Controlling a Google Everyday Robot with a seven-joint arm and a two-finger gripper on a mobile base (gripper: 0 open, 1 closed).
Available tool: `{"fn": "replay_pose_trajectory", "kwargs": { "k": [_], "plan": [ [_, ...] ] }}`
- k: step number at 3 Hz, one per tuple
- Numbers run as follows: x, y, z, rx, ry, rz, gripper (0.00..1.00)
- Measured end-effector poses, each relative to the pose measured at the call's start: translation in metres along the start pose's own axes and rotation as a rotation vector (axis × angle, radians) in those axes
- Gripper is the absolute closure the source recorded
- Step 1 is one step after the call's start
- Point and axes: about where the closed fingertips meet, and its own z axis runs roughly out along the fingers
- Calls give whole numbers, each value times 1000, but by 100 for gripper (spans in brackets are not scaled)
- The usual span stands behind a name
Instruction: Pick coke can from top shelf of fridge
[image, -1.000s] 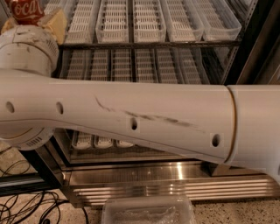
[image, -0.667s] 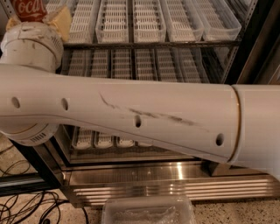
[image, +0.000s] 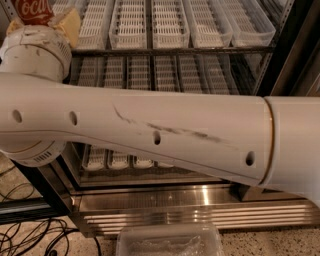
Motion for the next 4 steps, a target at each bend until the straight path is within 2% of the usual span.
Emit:
{"fn": "replay_pose_trajectory", "kwargs": {
  "k": [2,3,4],
  "plan": [
    [5,25,2,-54,20,9,31],
    [-1,38,28,-62,-1,20,31],
    [1,35,33,-51,5,20,30]
  ]
}}
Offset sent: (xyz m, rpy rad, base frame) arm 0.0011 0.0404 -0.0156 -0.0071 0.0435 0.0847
